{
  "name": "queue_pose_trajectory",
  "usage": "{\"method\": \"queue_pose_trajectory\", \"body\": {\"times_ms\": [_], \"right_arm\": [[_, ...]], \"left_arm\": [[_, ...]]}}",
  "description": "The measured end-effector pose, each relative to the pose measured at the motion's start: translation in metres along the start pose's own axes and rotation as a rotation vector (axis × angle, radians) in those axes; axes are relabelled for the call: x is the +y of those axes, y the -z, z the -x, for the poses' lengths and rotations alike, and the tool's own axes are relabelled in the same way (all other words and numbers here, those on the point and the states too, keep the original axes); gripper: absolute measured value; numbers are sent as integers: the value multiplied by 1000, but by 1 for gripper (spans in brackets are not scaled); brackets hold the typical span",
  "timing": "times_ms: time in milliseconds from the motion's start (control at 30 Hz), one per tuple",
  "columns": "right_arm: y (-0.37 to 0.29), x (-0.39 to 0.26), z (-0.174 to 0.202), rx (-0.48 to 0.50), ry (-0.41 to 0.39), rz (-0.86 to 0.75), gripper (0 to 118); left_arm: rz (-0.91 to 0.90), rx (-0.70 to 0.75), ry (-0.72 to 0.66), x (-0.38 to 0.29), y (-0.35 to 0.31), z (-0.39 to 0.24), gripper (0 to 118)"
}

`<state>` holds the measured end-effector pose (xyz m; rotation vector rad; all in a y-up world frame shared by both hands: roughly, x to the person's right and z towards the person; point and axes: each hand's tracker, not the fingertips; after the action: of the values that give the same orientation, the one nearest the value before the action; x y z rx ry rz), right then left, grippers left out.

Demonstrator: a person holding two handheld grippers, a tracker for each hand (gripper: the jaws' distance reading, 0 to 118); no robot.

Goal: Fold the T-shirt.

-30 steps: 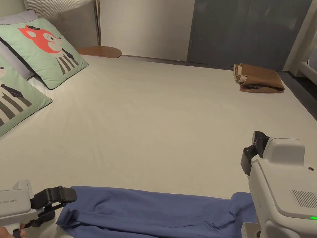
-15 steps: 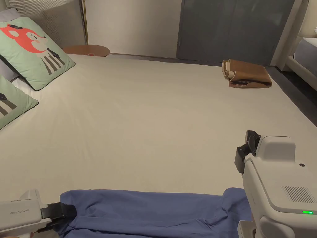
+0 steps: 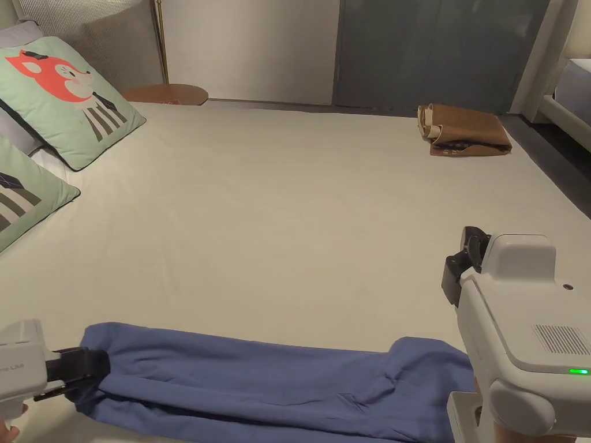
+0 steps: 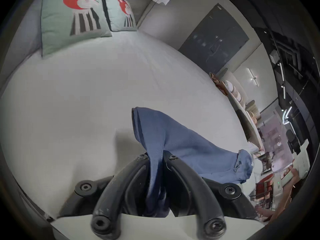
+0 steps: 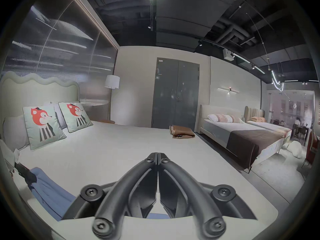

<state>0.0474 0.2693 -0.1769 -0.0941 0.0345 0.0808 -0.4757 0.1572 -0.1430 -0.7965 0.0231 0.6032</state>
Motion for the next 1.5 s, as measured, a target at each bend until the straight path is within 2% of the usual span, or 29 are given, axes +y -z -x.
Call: {"method": "queue_pose_trajectory", "body": {"times_ms": [167,333,433,600,733,900,933,1033,1067,1200,1367,1467,1500], "right_arm": [[-2,1,2,13,1,-3,0],[-4,0,-1,18,6,2,0],[-8,0,-5,18,10,4,0],[-11,-2,-15,13,9,4,0],[-19,2,-24,-1,6,3,0],[-18,2,-41,-25,2,4,0],[-18,1,-43,-30,3,5,0],[-20,0,-47,-38,6,8,0],[-20,-1,-47,-39,7,8,0],[-19,-1,-45,-34,14,10,0],[-19,-1,-38,-15,15,4,0],[-18,0,-36,-2,4,5,0],[-18,0,-35,-2,2,4,0]], "left_arm": [[5,121,126,2,-7,-12,4],[45,48,210,-15,6,-78,4],[81,17,311,-34,28,-126,4],[147,-62,381,-73,67,-193,4],[194,-79,404,-99,93,-221,4],[225,-53,412,-114,117,-228,7],[229,-47,405,-116,119,-229,14],[237,-85,378,-116,119,-227,87],[229,-104,377,-115,116,-226,108],[81,-151,407,-109,79,-232,108],[-279,-27,474,-98,43,-212,105],[-425,87,517,-97,28,-200,99],[-457,132,534,-98,26,-195,84]]}}
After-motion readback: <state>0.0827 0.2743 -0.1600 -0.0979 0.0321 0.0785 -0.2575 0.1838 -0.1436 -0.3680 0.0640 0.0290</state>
